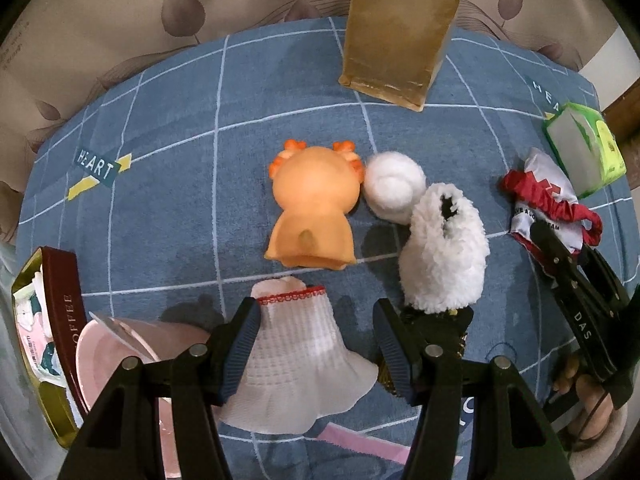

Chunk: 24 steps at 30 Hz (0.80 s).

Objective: Organize soft objects
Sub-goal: 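Grasp the white knit sock with the left tool while the right tool holds the red cloth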

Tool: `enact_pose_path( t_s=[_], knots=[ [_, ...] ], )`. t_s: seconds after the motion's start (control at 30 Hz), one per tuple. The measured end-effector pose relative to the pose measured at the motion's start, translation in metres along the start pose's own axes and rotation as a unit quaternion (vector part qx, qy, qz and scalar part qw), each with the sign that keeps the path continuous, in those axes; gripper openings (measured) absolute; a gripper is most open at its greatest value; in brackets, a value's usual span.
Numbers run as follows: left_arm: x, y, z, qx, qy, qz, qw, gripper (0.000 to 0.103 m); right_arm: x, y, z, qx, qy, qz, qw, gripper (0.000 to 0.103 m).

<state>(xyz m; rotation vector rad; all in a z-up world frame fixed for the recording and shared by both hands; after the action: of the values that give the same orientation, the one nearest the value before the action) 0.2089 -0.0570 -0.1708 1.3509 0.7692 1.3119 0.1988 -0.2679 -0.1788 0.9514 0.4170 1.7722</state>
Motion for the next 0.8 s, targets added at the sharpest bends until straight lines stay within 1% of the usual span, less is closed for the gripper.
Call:
enact_pose_path(
  t_s=[0.17, 0.23, 0.33, 0.43, 0.5, 0.53, 0.57, 0.6, 0.7, 0.73, 0.77, 0.8],
  knots=[
    [0.003, -0.007, -0.001, 0.005, 0.002, 0.006, 1.0, 0.06, 0.0, 0.0, 0.0, -0.001, -0.001, 0.0, 1.0, 0.033],
    [0.002, -0.007, -0.001, 0.002, -0.001, 0.01, 0.9999, 0.06, 0.001, 0.001, -0.001, -0.001, -0.002, 0.0, 1.0, 0.033],
    [0.0, -0.01, 0.001, -0.001, -0.004, 0.018, 0.9998, 0.06, 0.001, 0.001, -0.001, -0.001, -0.003, 0.0, 1.0, 0.033],
    [-0.003, -0.014, 0.002, -0.005, -0.009, 0.039, 0.9992, 0.06, 0.001, 0.001, 0.0, -0.001, -0.003, 0.001, 1.0, 0.033],
    [-0.005, -0.014, 0.003, -0.009, -0.01, 0.041, 0.9991, 0.059, 0.001, 0.001, 0.0, -0.001, -0.004, 0.001, 1.0, 0.033],
    [-0.004, -0.013, 0.003, -0.011, -0.01, 0.044, 0.9989, 0.052, 0.001, 0.001, 0.0, -0.002, -0.005, 0.001, 1.0, 0.033],
    [-0.004, -0.012, 0.004, -0.015, -0.012, 0.055, 0.9983, 0.038, 0.001, 0.001, 0.0, -0.002, -0.005, 0.002, 1.0, 0.033],
    [-0.003, -0.011, 0.003, -0.013, -0.012, 0.056, 0.9983, 0.033, 0.001, 0.001, 0.0, -0.002, -0.005, 0.002, 1.0, 0.033],
    [-0.001, -0.01, 0.005, -0.01, -0.008, 0.05, 0.9987, 0.03, 0.001, 0.001, 0.0, -0.002, -0.006, 0.002, 1.0, 0.033],
    [0.0, -0.011, 0.006, -0.01, -0.007, 0.049, 0.9987, 0.026, 0.002, 0.001, 0.0, -0.002, -0.007, 0.002, 1.0, 0.033],
    [-0.001, -0.011, 0.006, -0.011, -0.008, 0.047, 0.9988, 0.019, 0.002, 0.001, 0.0, -0.002, -0.007, 0.002, 1.0, 0.033],
    [-0.001, -0.011, 0.006, -0.012, -0.007, 0.044, 0.9989, 0.016, 0.001, 0.001, 0.0, -0.002, -0.007, 0.002, 1.0, 0.033]
  ],
)
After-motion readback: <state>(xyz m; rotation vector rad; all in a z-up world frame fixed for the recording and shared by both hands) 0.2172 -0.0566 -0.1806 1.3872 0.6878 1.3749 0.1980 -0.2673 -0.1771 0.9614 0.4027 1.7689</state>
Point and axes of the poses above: each gripper's, at about its wrist camera, not at the fingertips, and y roughly against the way its jaws point, x to its left, z to its top, the point moved 8 cm from there along -y, roughly the way its jaws point, and after that the axes turned 15 degrees about z, right-handed, at the moved point
